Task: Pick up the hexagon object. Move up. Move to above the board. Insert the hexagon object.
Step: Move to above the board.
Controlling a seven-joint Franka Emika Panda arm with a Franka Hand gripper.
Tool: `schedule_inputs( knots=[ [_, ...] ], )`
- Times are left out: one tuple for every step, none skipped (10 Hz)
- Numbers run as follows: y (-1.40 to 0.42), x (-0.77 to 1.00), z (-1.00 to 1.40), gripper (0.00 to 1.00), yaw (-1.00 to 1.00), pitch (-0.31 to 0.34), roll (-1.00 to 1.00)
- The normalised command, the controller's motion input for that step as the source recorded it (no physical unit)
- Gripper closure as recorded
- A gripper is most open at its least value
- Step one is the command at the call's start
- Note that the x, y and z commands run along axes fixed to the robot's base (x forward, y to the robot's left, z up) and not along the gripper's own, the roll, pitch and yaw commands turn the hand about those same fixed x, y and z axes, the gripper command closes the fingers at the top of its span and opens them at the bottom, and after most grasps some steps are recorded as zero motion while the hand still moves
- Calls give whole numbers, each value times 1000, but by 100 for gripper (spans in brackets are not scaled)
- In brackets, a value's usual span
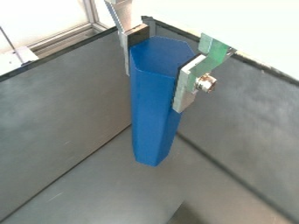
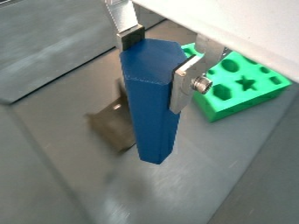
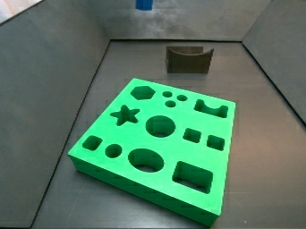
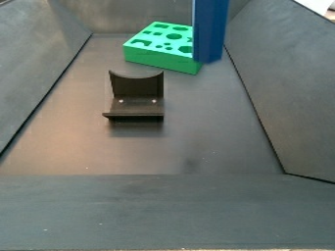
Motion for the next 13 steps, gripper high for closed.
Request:
schedule_inputs(
  knots=[
    [-1000,5,131,100,-109,32,-9],
    [-1000,5,132,100,-65,33,-13],
    [-1000,4,133,100,-31,21,-21],
    [-1000,2,135,100,-12,15,-5],
    [-1000,2,138,100,-4,14,-9],
    [-1000,3,140,100,-1,13,-23],
    [-1000,6,144,100,2,25,-10],
    [-1000,7,149,100,6,36,-2],
    [-1000,10,158,100,5,51,-5],
    [-1000,13,160,100,5,62,-13],
    [-1000,30,169,100,3,93,0],
    [-1000,43,172,100,7,108,-3],
    [-1000,80,181,100,5,128,11]
  ],
)
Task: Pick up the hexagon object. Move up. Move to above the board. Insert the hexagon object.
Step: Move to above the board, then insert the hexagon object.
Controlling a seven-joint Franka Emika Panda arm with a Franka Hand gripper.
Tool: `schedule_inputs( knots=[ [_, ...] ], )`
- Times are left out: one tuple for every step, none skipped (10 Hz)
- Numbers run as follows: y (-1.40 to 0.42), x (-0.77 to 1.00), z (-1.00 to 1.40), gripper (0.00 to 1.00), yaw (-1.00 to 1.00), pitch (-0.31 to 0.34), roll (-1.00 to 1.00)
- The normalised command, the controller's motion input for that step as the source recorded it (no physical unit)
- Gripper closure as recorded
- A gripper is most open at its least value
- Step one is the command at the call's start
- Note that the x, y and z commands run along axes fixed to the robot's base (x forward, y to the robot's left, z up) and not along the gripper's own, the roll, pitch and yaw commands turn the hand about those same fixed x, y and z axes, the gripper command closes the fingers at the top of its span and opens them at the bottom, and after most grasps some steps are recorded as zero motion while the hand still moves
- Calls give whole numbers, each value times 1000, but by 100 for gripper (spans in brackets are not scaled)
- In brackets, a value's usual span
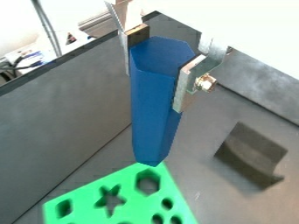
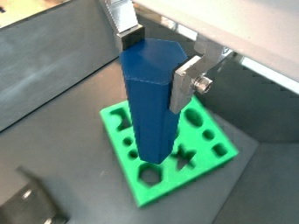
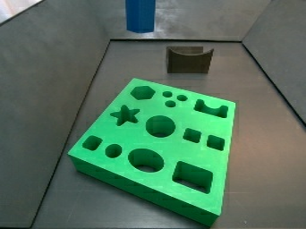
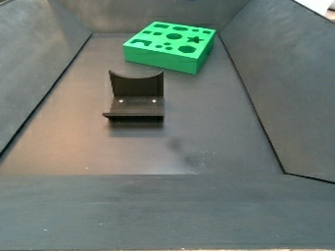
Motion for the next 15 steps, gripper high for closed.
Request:
schedule_inputs(
  knots=[
    [-780,91,143,100,11,134,12],
    [-419,87,85,100,5,134,14],
    [-294,79,67,100,9,121,16],
    [-168,51,47,100,9,98,21],
    [0,0,-29,100,0,0,0],
    [83,86,-100,100,-37,-7,0],
    [106,100,-169,100,-160,-29,0],
    [166,103,-214,100,-220,-34,0],
    [189,109,-229,100,-229,-34,0],
    [177,74,-257,100,-203,-43,0],
    [177,20,-263,100,-177,-49,0],
    [140,29,-140,100,-83,-44,0],
    [0,0,-23,100,0,0,0],
    [0,0,-77,100,0,-17,0],
    [43,34,-163,100,-9,-17,0]
  ],
)
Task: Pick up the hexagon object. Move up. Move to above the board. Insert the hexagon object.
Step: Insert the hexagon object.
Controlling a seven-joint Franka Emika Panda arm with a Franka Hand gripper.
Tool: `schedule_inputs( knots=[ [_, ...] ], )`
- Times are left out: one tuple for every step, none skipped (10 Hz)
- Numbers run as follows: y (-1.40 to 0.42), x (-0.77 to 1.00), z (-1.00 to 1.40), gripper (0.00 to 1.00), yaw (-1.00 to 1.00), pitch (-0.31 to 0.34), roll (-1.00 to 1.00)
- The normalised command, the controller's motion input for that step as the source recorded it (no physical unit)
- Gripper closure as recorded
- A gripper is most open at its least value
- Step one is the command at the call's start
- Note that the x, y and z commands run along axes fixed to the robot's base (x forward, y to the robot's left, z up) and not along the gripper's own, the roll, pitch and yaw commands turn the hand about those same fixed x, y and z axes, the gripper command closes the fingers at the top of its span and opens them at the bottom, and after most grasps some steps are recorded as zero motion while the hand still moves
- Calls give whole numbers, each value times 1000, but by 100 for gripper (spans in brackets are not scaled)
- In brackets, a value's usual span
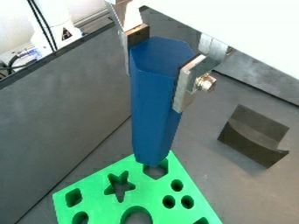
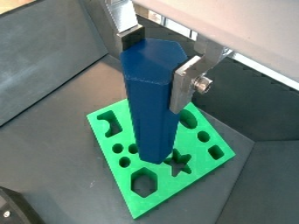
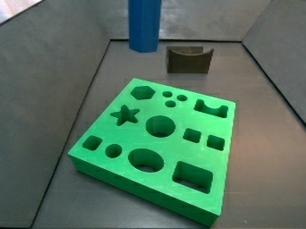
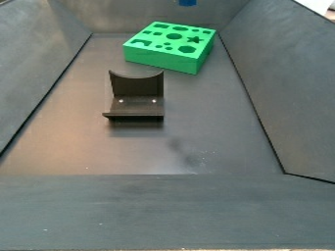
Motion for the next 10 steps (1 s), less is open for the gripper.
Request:
schedule_inputs(
  knots=[
    [80,103,-243,100,-54,-26,0],
    [100,203,-271,100,-89,-21,27],
    [97,154,-303,100,-103,-24,60],
    [94,103,-331,100,-120,-34,69],
    [103,83,-340,100,-129,-47,64],
    [74,17,-357,100,-137,-66,73],
    [89,11,-363,100,-126,-67,60],
    [66,0,-400,100,-109,-61,71],
    [49,0,-431,100,-91,-54,69],
    [29,-26,-454,100,-94,-59,71]
  ],
)
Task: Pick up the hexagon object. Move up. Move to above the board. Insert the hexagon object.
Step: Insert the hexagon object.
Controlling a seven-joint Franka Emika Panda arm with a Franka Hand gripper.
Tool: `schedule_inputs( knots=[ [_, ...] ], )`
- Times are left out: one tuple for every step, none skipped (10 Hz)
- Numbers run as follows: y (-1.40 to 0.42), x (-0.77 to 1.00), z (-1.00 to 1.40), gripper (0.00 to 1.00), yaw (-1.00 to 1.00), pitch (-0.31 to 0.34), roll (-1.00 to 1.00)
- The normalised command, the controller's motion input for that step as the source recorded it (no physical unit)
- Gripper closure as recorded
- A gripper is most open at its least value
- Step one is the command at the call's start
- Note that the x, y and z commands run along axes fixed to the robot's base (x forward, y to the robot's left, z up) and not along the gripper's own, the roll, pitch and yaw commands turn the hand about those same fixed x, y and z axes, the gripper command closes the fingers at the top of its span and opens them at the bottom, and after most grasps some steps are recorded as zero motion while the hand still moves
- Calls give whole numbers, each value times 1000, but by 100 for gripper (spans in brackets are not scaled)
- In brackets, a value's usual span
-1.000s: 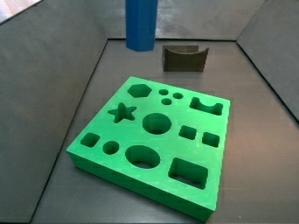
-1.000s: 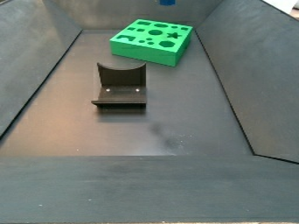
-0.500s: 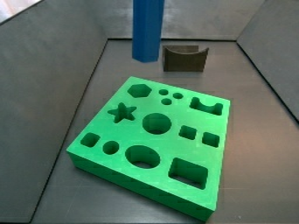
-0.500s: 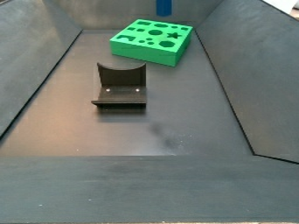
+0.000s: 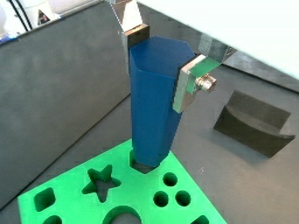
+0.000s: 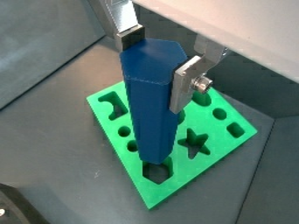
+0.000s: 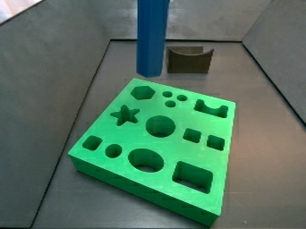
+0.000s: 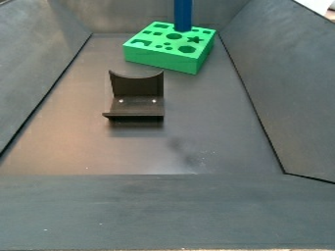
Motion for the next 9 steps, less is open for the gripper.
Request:
schedule_inputs(
  knots=[
    [0,-89,-520,100,-86,-56,89],
    [0,-143,-551,100,-91,-51,100],
    [0,-163,-540,100,-97,-59,89],
    [0,-143,-486,100,-103,-83,69],
    [3,-89,-426,100,-100,-100,47],
    [43,-29,-374,100,-97,-99,27],
    [43,0,-389,100,-100,-107,30],
    [89,6,-343,100,-111,-99,27],
    [103,49,-337,100,-129,-106,19]
  ],
)
